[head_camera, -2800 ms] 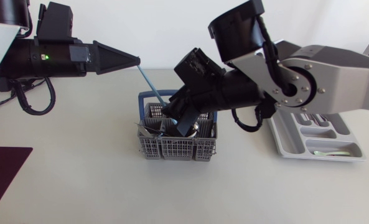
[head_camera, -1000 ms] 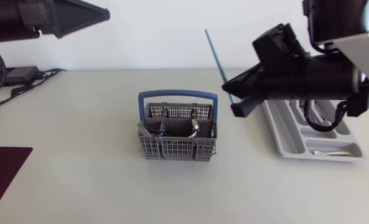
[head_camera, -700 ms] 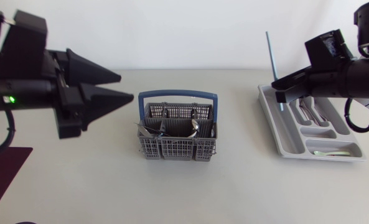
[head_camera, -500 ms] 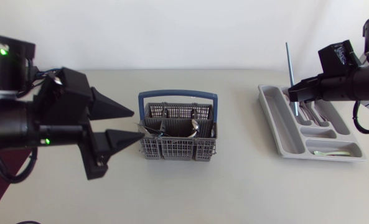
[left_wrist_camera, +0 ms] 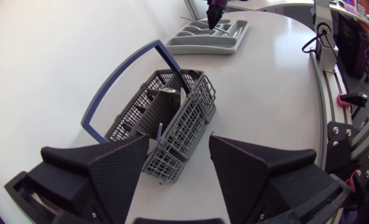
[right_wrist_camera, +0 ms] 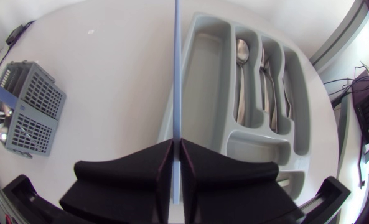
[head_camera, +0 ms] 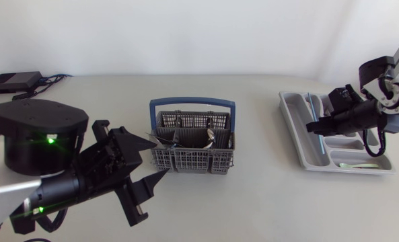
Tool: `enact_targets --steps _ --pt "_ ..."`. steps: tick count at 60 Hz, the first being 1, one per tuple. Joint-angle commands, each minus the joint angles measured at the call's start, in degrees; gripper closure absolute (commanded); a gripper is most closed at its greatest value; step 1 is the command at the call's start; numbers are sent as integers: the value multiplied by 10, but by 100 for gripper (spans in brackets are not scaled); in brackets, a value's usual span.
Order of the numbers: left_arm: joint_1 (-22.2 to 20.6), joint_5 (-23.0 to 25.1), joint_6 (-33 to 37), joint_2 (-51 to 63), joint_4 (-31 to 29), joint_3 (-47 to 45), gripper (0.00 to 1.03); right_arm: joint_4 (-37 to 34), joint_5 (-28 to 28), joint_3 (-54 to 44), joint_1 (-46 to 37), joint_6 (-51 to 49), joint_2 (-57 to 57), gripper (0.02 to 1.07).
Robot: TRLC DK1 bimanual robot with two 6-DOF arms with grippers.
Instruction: Sort the cutlery from the basket into the organizer compartments.
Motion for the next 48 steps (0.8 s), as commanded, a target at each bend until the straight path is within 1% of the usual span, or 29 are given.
enact_targets --steps 1,4,10,18,26,31,32,34,37,38,42,43,46,48 --pt "-13 -20 9 4 14 -23 37 12 11 18 -8 16 43 101" --pt "-16 -38 9 13 29 -27 37 20 12 24 -11 19 67 101" --pt "-19 -52 9 23 50 -32 37 36 16 43 -16 30 114 101" --pt "-34 -60 6 44 63 -32 38 49 18 73 -17 46 166 100" --pt "-40 -75 6 64 82 -35 38 46 21 107 -21 53 213 99" --pt "-41 -80 5 73 92 -36 38 47 21 121 -22 58 236 97" --pt "-41 -83 5 74 95 -36 39 48 21 123 -22 59 241 93" --pt "-43 -88 5 79 100 -38 39 49 22 125 -22 59 244 91" --pt "-44 -93 5 87 109 -40 39 51 22 127 -22 61 249 80" --pt "-44 -95 5 90 113 -40 39 52 22 127 -22 61 249 75" --pt "-46 -103 7 101 125 -40 39 58 22 120 -22 61 240 61" --pt "-47 -105 8 103 128 -40 39 64 22 114 -21 61 231 56" --pt "-47 -106 9 107 131 -40 39 74 28 99 -18 60 210 47" --pt "-47 -107 10 109 135 -39 39 82 30 85 -15 56 188 39"
